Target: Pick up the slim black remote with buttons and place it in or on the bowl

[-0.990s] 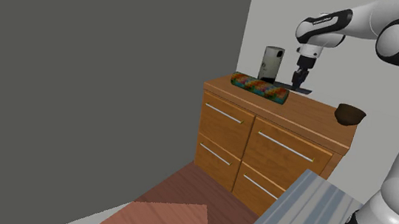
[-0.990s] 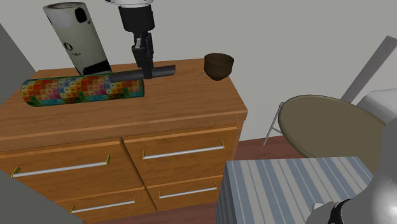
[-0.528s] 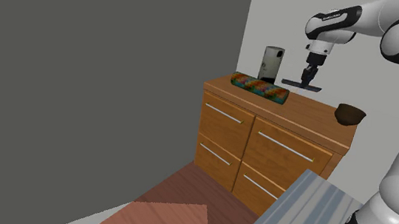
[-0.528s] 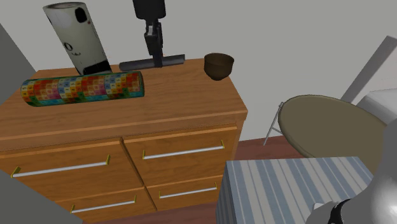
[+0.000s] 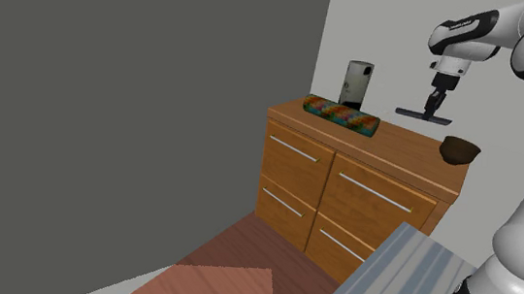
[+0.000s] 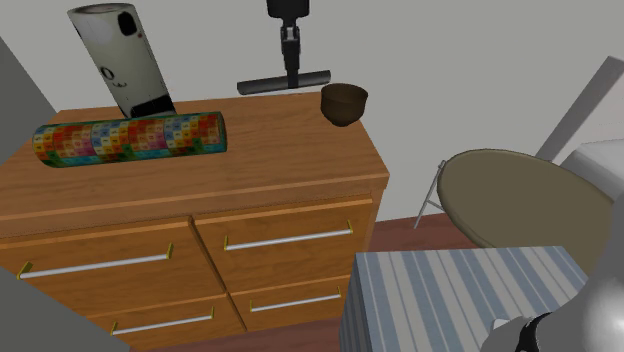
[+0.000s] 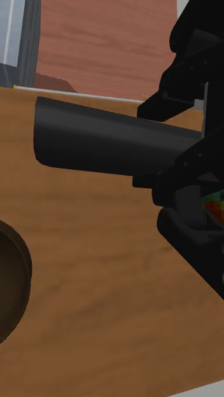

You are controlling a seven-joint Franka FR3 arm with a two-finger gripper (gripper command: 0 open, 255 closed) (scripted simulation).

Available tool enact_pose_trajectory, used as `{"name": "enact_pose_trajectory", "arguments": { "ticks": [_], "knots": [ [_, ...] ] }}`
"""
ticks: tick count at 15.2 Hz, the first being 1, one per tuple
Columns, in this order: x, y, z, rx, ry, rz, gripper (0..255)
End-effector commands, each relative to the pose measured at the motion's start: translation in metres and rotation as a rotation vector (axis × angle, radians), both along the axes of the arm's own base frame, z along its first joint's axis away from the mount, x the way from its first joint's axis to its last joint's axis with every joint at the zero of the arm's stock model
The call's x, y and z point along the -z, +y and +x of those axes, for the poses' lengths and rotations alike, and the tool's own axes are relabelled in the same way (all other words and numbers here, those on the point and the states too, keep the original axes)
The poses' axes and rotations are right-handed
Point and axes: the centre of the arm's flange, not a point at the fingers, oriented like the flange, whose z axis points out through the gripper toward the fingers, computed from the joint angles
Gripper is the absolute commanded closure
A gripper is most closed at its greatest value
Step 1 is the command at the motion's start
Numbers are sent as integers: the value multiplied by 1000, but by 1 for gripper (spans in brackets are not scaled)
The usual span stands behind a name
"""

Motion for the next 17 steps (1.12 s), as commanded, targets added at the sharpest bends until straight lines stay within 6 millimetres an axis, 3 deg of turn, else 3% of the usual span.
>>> {"name": "enact_pose_trajectory", "arguments": {
  "ticks": [1,13,17],
  "knots": [
    [6,-17,-23,-1,0,0,255],
    [10,-119,-144,-1,0,0,255],
    [26,-125,-151,-1,0,0,255]
  ]
}}
